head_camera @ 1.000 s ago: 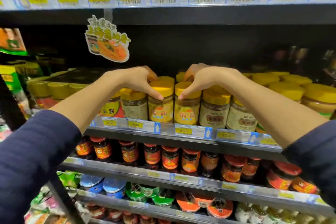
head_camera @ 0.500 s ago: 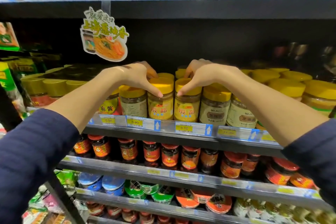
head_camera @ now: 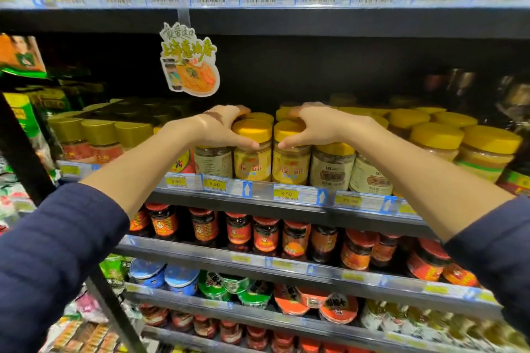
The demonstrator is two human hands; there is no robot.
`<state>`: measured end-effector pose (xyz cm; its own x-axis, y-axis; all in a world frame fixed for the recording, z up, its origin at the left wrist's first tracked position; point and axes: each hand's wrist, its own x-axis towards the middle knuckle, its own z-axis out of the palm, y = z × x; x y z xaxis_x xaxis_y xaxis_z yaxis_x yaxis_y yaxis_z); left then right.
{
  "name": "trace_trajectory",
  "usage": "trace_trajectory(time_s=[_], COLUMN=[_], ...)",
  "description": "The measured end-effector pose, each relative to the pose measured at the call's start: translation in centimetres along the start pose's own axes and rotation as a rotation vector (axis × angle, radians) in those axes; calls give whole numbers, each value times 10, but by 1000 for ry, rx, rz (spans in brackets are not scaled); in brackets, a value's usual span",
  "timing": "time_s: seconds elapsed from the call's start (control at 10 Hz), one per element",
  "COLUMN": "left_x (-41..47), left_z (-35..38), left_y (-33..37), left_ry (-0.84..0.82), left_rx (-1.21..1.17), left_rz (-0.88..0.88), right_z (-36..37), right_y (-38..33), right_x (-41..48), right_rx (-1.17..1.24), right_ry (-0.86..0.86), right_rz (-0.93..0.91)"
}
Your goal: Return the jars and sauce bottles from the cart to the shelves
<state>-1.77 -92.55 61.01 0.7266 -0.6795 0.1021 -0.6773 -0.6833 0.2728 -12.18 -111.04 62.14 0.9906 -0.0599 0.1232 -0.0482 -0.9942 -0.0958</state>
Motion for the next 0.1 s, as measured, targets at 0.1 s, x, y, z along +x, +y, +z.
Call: trace_trajectory(time_s=[0.1], left_x=[-16], left_z=[8], left_y=[8], left_ry=[86], left_rx=[69], left_rz=[54], right_z=[-1], right_y=[0], right_x=[-16], right_rx=[-14], right_ry=[35], right_rz=[-24])
